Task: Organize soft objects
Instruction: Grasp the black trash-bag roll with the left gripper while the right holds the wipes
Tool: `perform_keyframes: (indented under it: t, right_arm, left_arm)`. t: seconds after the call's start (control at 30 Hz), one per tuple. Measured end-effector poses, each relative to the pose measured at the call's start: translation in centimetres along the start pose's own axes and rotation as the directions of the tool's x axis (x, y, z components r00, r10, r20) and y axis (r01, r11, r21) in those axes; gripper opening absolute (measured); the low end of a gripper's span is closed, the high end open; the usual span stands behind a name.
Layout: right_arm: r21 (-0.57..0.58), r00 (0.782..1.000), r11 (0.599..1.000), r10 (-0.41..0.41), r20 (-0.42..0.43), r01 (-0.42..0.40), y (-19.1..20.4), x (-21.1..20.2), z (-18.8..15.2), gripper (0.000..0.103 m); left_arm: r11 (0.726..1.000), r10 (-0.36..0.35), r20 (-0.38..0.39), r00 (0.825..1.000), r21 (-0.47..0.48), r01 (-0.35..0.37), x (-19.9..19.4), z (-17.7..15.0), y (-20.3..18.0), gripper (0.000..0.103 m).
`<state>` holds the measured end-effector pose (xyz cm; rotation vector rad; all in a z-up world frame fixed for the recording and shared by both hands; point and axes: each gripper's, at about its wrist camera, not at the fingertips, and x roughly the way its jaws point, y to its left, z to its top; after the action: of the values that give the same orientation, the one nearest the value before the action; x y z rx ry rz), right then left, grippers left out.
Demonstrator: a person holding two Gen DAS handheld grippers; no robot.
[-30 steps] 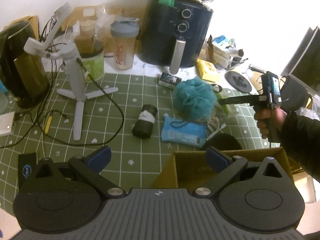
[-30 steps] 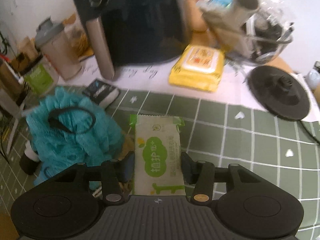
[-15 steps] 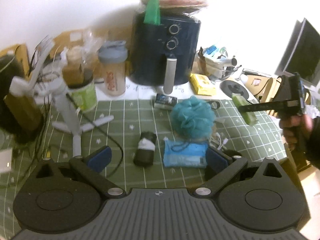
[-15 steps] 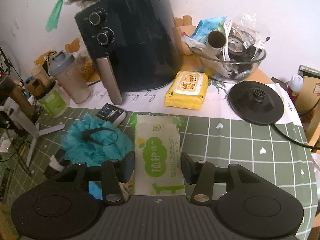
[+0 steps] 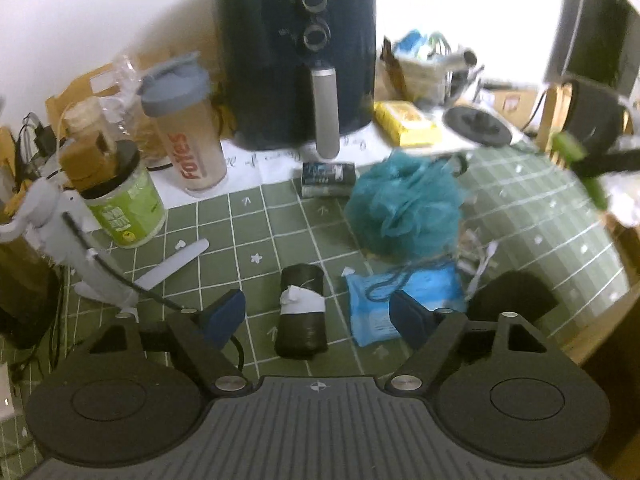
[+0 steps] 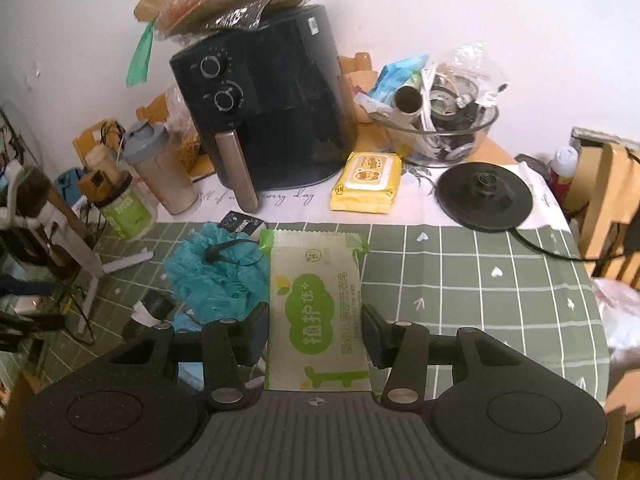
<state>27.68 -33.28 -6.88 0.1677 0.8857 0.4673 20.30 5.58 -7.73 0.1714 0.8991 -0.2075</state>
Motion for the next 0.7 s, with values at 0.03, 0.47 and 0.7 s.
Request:
perform_keyframes:
  t: [0.03,0.47,0.7]
  right_arm:
    - [0.005,1.0,1.0,-0.005,0.004,0.005,0.1,-0.4,-0.2,0.051]
    - [0.072,0.997,0.995,-0.066,0.027,0.064,0.3,-4.7,-3.0,0.051]
    - [0.113,0.995,0.99,-0.093,0.042,0.088,0.4,-6.5,-4.2,0.051]
  left_arm:
    - [1.0,0.006,-0.01,1.0,0.015,-0.005,0.7,-0.1,0.0,0.079]
    - [0.999,0.023,-0.138,0.99,0.05,-0.017,8.8,-0.8,0.2,0.065]
    - [0.998,0.048,-0.202,0.978,0.039,-0.041,11.6,-1.1,0.3,0.054]
